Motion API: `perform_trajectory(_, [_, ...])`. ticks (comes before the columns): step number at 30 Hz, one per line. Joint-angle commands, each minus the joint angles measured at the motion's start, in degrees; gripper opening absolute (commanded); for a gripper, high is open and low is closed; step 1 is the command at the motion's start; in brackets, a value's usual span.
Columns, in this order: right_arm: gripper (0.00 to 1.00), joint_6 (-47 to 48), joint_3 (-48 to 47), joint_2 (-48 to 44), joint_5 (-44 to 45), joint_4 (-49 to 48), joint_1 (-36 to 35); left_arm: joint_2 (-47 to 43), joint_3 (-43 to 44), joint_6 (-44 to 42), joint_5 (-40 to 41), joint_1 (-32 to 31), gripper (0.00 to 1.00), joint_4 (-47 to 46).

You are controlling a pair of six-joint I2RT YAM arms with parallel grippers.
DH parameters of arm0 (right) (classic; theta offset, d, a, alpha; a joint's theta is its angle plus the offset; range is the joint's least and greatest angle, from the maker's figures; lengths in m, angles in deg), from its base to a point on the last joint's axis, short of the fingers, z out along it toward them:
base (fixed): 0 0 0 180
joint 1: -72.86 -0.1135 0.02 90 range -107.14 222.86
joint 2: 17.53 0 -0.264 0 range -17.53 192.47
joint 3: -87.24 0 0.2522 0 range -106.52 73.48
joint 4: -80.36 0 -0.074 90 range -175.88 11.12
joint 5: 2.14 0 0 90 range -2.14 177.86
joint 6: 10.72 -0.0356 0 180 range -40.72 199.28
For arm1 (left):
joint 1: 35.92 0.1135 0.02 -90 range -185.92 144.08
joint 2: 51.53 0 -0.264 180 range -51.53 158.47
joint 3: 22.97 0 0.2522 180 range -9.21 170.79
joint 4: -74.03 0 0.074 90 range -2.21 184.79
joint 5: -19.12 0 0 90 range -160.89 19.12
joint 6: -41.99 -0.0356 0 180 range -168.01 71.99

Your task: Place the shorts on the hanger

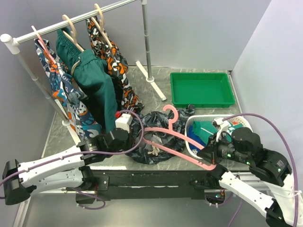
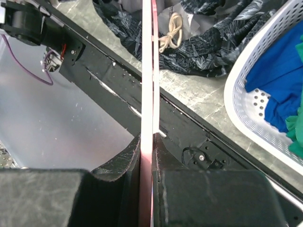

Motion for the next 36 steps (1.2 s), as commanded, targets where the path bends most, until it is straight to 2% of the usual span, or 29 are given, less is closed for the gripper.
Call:
perform_trajectory(1, [0.00,0.82,2.78,-1.26,-3.11,-6.42,-0.29,-0.71,4.30,0.71,5.94,-0.54,0.01,1.28])
perform_trajectory(2, [0.00,1.00,3.04,-1.35,-3.72,-5.73,-0.29,-0.19,5.52,1.77,10.13,-0.54,0.01,2.42])
perform_trajectory(5, [0.00,1.18,2.52,-3.10,-6.97,-5.45,-0.29,2.71,8.51,5.12,15.34,-0.01,0.01,6.55])
perform_trajectory(9, [0.00,1.44,1.73,-5.04,-10.49,-4.93,-0.29,5.79,9.66,5.39,17.20,1.04,0.01,6.04])
perform_trajectory(14, [0.00,0.21,2.69,-6.88,-11.55,-7.29,-0.29,7.03,8.88,3.02,15.28,1.48,0.01,2.87])
perform_trajectory(21, [0.00,-0.58,3.57,-7.59,-12.51,-11.08,-0.38,5.18,7.20,2.23,13.78,1.40,0.01,3.56])
perform_trajectory(31, [0.00,0.82,0.23,-5.39,-11.73,-7.65,-0.29,4.57,7.99,2.84,13.61,1.40,0.01,5.42])
perform_trajectory(36, [0.00,1.88,1.19,-4.34,-13.47,-7.91,-0.38,0.53,7.21,-0.23,9.05,0.61,0.01,1.30])
